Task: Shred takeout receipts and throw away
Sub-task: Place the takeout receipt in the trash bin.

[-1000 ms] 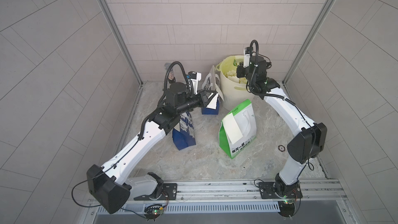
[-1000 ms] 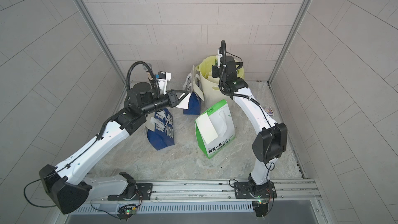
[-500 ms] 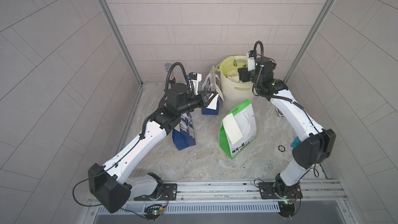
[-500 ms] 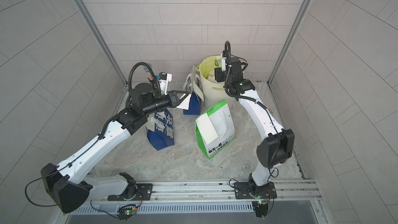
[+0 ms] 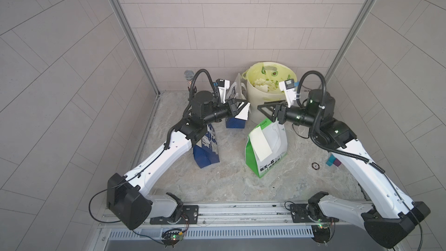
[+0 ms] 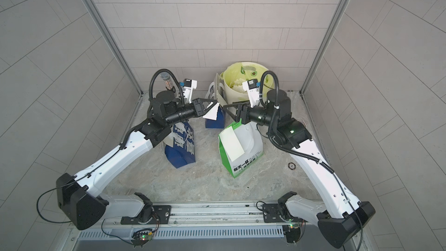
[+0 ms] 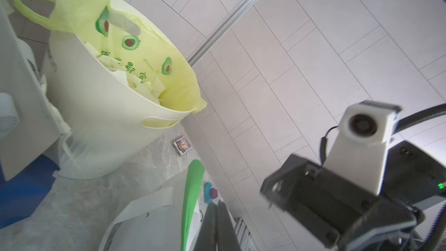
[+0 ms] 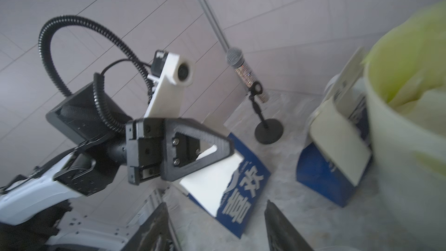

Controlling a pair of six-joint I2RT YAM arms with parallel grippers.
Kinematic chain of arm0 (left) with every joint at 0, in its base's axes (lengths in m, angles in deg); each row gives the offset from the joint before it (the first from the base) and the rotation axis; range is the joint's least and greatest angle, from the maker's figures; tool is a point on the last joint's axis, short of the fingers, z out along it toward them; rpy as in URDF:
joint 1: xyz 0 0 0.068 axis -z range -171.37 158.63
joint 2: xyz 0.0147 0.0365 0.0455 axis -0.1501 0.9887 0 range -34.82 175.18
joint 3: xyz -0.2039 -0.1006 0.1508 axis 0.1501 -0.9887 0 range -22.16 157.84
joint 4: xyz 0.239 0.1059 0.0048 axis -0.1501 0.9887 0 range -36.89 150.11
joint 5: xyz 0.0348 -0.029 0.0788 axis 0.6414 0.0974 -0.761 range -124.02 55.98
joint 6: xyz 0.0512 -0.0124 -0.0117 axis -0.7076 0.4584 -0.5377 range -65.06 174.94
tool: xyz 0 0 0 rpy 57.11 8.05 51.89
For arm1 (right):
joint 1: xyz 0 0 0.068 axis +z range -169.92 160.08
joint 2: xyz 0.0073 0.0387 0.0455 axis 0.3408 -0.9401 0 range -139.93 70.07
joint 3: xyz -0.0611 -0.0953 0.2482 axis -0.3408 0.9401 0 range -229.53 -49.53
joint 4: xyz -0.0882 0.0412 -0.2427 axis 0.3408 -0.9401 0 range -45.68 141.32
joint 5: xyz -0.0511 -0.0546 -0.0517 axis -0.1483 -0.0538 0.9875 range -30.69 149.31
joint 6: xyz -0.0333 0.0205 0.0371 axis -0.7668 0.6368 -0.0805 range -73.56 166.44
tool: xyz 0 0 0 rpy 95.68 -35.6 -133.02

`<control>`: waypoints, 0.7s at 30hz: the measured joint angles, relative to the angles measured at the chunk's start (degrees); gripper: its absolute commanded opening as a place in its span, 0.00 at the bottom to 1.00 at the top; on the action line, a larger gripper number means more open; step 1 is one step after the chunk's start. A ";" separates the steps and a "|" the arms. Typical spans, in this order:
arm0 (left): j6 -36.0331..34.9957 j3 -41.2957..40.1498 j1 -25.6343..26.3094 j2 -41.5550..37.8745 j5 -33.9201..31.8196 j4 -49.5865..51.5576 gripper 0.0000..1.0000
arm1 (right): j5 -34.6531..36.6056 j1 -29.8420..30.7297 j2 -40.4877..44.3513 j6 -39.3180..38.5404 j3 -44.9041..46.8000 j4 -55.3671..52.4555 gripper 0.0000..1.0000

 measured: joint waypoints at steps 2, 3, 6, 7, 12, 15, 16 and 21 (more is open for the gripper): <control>1.20 0.00 0.00 0.57 1.11 -1.57 0.00 | -1.18 0.83 0.02 3.67 2.69 1.97 0.64; 1.68 0.00 0.00 0.76 1.68 -2.27 0.00 | -1.62 0.85 -0.04 5.53 3.91 3.13 0.63; 2.75 0.00 0.00 0.90 2.91 -3.65 0.00 | -3.26 0.92 -0.70 10.62 6.36 7.50 0.60; 2.95 0.00 0.00 0.90 3.17 -4.00 0.00 | -3.80 1.09 -1.01 11.91 6.75 8.96 0.59; 3.65 -0.22 0.00 0.90 3.45 -5.42 0.00 | -6.73 2.08 -3.21 17.97 7.39 16.94 0.38; 4.02 -0.24 0.04 0.90 3.43 -5.75 0.00 | -7.43 2.32 -4.11 20.06 7.48 20.02 0.14; 4.04 -0.24 0.07 0.90 3.41 -5.84 0.00 | -7.50 2.38 -4.37 20.52 7.45 20.44 0.09; 4.13 -0.24 0.15 0.92 3.17 -5.86 0.41 | -6.82 2.40 -4.92 20.24 7.26 19.50 0.00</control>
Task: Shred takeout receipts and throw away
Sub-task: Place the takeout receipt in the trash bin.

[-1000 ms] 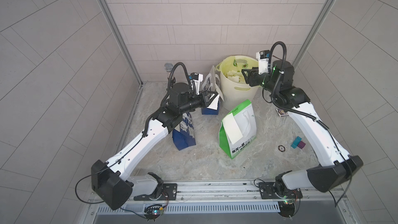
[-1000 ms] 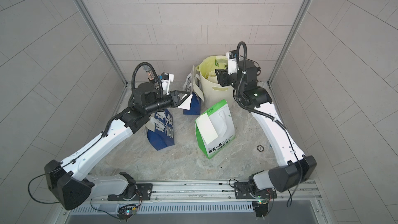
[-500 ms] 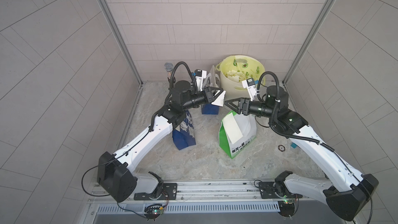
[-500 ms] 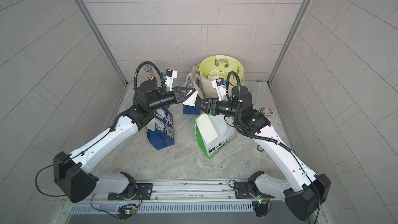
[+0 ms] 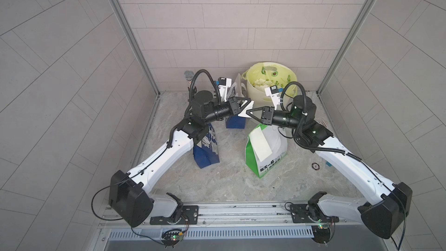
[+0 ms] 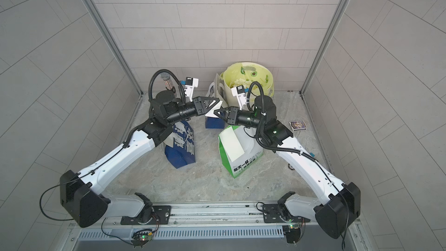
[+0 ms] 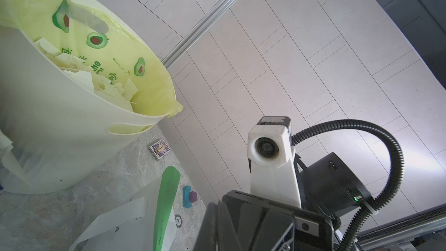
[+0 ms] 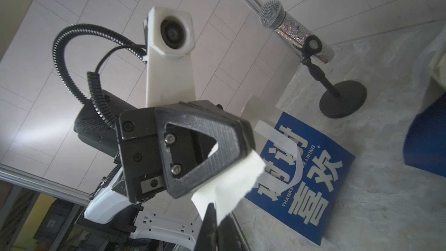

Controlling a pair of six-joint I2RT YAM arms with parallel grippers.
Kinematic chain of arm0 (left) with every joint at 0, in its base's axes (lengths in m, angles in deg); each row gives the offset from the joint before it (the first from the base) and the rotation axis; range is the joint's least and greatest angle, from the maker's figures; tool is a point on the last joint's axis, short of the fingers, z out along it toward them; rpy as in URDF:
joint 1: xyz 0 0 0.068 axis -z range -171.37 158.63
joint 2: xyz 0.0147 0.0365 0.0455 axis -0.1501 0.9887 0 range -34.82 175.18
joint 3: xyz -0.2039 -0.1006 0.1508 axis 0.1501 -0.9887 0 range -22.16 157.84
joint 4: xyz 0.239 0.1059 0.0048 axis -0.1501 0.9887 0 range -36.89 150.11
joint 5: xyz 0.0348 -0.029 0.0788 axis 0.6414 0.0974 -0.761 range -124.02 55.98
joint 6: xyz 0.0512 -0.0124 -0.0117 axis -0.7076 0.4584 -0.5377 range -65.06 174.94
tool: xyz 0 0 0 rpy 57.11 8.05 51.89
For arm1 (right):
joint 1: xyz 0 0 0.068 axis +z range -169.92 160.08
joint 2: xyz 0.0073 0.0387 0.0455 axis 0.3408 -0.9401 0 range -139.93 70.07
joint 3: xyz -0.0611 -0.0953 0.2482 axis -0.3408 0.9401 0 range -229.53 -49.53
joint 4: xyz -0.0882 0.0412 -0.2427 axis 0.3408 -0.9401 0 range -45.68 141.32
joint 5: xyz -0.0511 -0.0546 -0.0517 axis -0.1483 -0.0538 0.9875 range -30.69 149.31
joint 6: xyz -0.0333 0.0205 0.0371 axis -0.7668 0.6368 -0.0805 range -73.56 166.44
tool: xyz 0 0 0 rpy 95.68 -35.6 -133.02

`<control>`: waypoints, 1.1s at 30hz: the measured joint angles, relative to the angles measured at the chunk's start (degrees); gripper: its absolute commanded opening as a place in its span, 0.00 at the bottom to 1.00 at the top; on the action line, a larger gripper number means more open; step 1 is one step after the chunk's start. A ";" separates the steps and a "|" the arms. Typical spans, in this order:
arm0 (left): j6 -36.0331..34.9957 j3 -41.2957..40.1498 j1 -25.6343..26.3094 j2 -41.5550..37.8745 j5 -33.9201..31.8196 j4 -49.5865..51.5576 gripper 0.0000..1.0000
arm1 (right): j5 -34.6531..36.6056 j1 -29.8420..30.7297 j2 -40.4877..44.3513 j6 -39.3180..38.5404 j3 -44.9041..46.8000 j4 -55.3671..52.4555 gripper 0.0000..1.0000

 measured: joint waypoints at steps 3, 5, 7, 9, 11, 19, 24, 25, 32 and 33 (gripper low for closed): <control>-0.02 0.07 0.02 0.31 -0.63 0.39 0.60 | 1.64 -0.20 0.00 -1.64 -0.22 -1.97 0.00; -1.07 0.07 0.02 0.35 -2.67 1.64 0.63 | 2.67 -0.68 -0.15 -3.39 -1.29 -4.33 0.00; -2.58 0.07 0.09 0.02 -5.90 3.74 0.63 | 4.92 -1.95 -0.68 -6.56 -3.89 -7.72 0.00; -4.35 0.07 0.13 -0.94 -10.27 6.71 0.63 | 9.29 -3.56 -1.88 -11.21 -8.11 -11.82 0.00; -6.51 -0.07 0.13 -2.62 -14.25 9.29 0.63 | 15.26 -5.16 -3.52 -16.15 -12.52 -15.39 0.00; -14.62 -1.88 0.11 -11.98 -25.83 16.39 0.63 | 38.38 -8.41 -14.84 -30.80 -26.62 -24.98 0.00; -16.68 -5.73 0.11 -15.34 -28.74 18.58 0.64 | 46.71 -9.03 -27.50 -36.26 -40.00 -31.58 0.20; -16.94 -6.40 0.11 -15.72 -29.24 19.04 0.65 | 47.47 -9.09 -29.40 -36.76 -41.94 -32.89 0.24; -18.67 -7.61 0.11 -16.44 -31.69 20.72 0.65 | 47.93 -9.18 -35.43 -39.52 -46.64 -39.10 0.38; -18.84 -7.61 0.11 -16.41 -31.76 20.72 0.65 | 47.93 -9.16 -35.41 -39.80 -46.69 -39.54 0.39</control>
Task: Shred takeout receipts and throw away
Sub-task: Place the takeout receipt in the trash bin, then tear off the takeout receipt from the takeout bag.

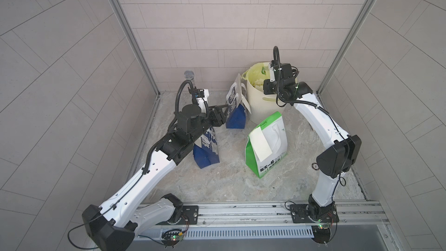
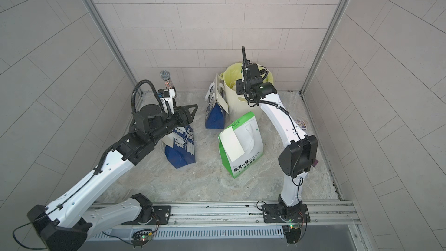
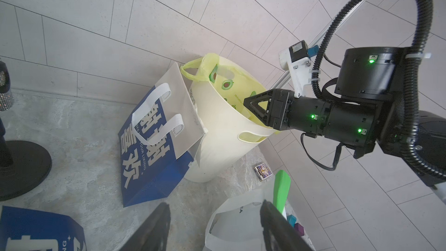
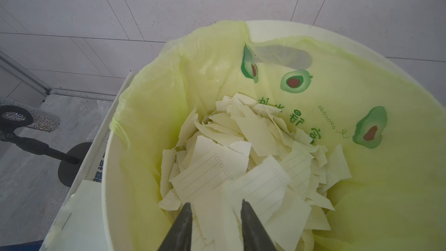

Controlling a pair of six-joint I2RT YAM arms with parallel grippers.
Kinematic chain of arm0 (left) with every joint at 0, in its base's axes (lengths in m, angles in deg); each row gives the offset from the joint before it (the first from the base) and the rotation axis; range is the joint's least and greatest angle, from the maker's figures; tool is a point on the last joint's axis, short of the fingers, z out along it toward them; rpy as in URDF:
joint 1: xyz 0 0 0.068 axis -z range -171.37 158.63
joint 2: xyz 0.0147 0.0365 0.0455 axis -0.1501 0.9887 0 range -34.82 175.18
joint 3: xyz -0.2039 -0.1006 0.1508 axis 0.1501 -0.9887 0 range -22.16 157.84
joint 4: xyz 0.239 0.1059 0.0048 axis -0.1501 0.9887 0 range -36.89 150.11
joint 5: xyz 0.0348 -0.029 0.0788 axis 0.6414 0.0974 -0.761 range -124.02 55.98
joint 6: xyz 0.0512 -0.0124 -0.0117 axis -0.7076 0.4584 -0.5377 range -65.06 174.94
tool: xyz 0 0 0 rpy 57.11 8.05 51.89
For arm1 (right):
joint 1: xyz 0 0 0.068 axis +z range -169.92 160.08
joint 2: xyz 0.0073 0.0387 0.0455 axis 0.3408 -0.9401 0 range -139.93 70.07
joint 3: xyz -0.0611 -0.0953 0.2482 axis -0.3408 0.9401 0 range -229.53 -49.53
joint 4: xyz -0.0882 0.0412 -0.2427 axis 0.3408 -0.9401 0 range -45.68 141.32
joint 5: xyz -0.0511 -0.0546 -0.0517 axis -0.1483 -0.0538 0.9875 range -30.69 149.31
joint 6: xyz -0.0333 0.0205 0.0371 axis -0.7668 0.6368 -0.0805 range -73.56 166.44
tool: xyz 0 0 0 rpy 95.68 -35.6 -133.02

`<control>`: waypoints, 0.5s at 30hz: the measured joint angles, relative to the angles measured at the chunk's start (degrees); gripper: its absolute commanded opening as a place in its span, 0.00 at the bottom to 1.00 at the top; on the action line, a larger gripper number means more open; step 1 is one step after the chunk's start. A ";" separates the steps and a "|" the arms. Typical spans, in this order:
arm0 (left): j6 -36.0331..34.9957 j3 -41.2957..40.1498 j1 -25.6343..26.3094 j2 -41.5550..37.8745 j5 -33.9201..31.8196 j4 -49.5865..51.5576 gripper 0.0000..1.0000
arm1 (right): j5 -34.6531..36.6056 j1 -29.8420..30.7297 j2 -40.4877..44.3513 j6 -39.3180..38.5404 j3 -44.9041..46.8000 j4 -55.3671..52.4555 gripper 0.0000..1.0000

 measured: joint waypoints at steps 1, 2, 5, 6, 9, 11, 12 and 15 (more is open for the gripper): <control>-0.07 0.00 0.00 0.02 0.00 0.00 0.65 | 0.02 -0.02 0.00 -0.24 -0.15 -0.31 0.41; -0.26 0.00 0.00 0.07 0.00 -0.02 0.65 | 0.02 -0.02 0.07 -0.61 -0.37 -0.46 0.43; -0.63 0.02 0.00 0.37 0.44 -0.07 0.65 | -0.17 0.00 1.05 -1.49 -0.44 -1.36 0.45; -0.79 0.02 0.00 0.57 0.68 -0.11 0.65 | -0.57 0.00 1.66 -1.75 -0.42 -1.84 0.45; -1.57 0.02 0.00 1.44 2.25 -0.26 0.65 | -3.19 -0.02 5.25 -2.38 0.55 -3.76 0.45; -2.80 0.02 0.02 2.23 4.13 -0.22 0.65 | -6.73 -0.11 10.36 -2.82 3.91 -4.48 0.45; -3.61 0.02 0.07 2.58 4.96 -0.04 0.65 | -8.41 -0.11 13.09 -3.04 6.01 -4.68 0.45; -8.04 0.07 1.18 3.82 7.78 1.38 0.66 | -14.75 -0.04 23.37 -3.76 14.49 -5.97 0.45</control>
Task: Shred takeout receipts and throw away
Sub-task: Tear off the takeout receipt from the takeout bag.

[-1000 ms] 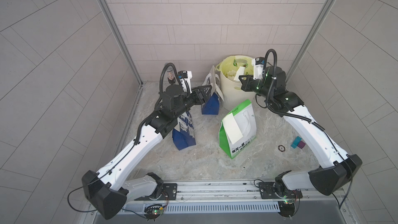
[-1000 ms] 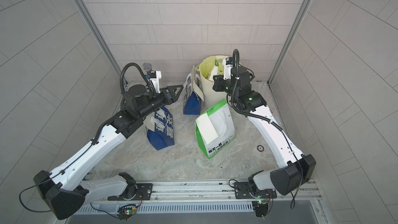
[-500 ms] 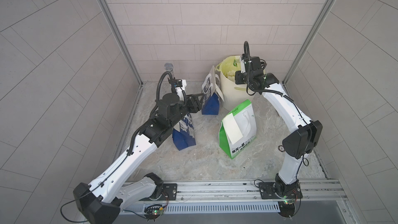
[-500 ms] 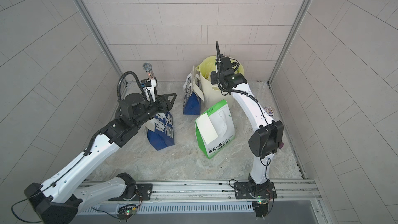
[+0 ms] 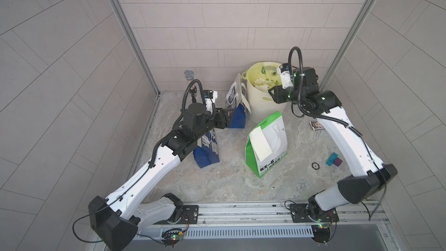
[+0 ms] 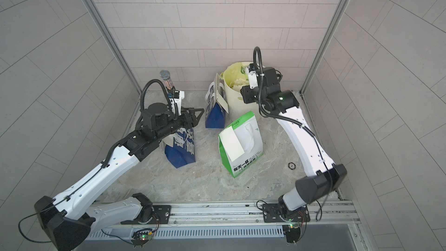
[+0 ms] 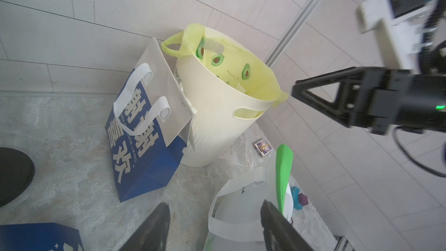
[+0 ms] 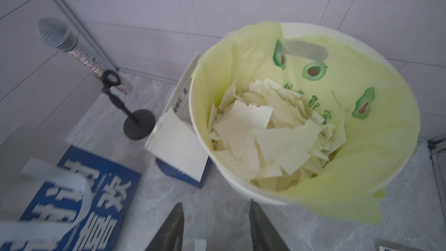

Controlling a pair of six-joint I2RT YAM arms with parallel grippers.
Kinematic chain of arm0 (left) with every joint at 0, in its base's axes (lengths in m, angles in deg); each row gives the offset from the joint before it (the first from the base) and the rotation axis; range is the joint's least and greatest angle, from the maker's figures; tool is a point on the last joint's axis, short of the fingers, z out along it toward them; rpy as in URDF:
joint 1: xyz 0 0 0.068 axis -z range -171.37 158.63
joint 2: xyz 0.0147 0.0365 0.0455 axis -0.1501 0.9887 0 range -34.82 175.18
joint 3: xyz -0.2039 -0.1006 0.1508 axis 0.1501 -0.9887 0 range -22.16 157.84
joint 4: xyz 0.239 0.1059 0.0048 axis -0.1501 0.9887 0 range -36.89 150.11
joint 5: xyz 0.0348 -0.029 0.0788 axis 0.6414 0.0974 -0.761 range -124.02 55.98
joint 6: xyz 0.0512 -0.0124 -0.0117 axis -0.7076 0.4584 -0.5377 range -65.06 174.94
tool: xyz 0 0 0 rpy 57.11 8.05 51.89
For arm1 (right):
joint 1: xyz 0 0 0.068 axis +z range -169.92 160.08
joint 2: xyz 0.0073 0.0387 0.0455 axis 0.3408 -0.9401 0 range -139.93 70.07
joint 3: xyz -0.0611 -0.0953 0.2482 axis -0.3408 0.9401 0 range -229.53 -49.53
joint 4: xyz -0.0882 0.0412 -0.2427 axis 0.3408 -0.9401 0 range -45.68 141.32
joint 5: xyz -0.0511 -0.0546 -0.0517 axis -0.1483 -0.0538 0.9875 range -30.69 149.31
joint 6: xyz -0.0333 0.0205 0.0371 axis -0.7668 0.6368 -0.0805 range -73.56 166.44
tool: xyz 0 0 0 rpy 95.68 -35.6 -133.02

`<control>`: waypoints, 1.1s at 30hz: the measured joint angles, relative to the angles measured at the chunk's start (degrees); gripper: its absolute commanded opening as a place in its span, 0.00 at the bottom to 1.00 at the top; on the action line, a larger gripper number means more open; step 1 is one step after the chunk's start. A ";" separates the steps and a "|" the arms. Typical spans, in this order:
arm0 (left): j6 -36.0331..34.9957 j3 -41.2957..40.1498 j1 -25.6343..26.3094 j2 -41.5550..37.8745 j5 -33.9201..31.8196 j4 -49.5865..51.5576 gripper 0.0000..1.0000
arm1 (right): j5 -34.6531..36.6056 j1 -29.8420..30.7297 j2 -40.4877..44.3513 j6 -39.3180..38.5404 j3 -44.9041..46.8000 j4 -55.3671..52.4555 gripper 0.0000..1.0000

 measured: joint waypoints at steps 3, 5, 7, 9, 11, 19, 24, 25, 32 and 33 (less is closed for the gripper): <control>-4.85 0.07 2.01 0.83 3.65 2.73 0.67 | -5.68 0.22 9.18 -0.28 7.41 -2.25 0.45; -7.30 0.07 2.97 1.11 6.84 4.11 0.68 | -9.70 0.39 14.34 0.15 11.72 -4.31 0.46; -8.70 0.07 3.74 1.44 9.66 4.74 0.68 | -13.31 0.48 18.05 1.55 15.54 -5.79 0.46; -9.66 0.13 4.48 2.21 11.89 5.14 0.67 | -16.63 0.59 21.18 3.69 20.02 -6.80 0.46; -10.32 0.26 5.49 3.61 13.20 5.18 0.64 | -19.65 0.59 23.82 6.73 25.22 -7.28 0.51; -8.92 -0.04 7.63 5.66 11.78 3.85 0.61 | -29.55 0.57 30.27 20.31 45.11 -2.91 0.62; -7.30 -0.61 7.82 5.75 10.27 2.10 0.61 | -32.22 0.57 30.99 26.77 51.15 3.78 0.67; -6.93 -0.72 7.82 5.81 9.94 1.77 0.61 | -32.37 0.52 30.77 27.69 52.02 5.22 0.68; -4.76 -0.92 7.85 6.75 8.37 0.07 0.62 | -32.94 0.02 27.34 31.28 53.48 11.78 0.70; -4.52 -0.94 7.85 6.86 8.28 -0.11 0.62 | -33.59 -0.04 27.15 31.82 53.66 12.85 0.69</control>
